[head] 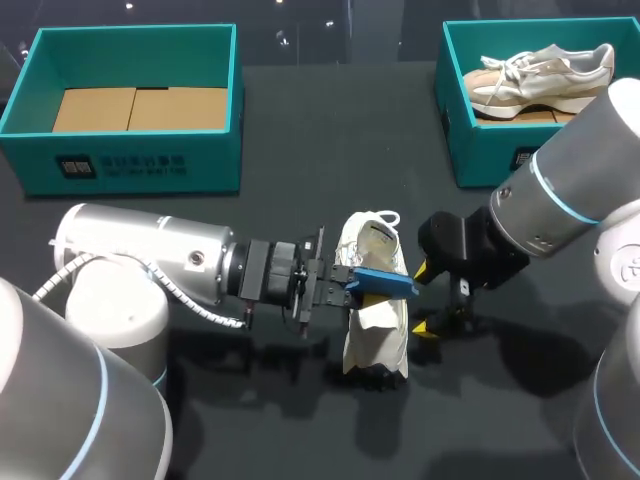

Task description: Take the shoe out of the shoebox, open the shoe tongue, remove and reinsert the insole, then place the shoe into the shoebox

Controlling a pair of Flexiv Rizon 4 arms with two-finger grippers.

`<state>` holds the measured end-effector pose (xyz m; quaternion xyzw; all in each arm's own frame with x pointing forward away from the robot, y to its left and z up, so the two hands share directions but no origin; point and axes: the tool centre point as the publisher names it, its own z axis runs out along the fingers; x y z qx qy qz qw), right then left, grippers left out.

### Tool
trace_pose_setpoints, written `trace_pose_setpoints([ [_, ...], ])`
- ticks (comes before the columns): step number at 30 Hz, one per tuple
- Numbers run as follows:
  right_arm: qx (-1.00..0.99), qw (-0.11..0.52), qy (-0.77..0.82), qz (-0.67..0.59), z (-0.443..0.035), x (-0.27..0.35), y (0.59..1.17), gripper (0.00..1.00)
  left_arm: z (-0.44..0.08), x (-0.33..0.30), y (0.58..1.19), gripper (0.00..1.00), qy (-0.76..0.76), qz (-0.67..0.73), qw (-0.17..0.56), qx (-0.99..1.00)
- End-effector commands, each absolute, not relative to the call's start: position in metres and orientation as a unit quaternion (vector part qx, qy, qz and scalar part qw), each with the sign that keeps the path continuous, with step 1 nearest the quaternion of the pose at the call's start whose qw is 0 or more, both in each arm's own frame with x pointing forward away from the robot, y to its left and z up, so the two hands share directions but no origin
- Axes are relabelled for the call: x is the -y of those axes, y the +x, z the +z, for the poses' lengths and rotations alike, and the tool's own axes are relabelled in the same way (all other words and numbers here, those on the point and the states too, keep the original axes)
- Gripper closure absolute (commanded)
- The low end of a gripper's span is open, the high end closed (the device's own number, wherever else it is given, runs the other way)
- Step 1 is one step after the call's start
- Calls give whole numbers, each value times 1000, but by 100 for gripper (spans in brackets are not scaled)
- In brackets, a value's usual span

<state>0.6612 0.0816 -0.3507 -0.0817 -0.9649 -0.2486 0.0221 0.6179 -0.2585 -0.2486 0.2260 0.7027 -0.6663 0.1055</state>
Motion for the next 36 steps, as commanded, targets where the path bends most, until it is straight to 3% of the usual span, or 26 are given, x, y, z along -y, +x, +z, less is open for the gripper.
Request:
trace_pose_setpoints([
  [1,965,20,-82,-248,-351,-82,659,0,-254,265,621,100,228,-669,105,-700],
  [36,965,20,-82,-248,-351,-82,659,0,-295,271,647,100,224,-676,109,-693],
])
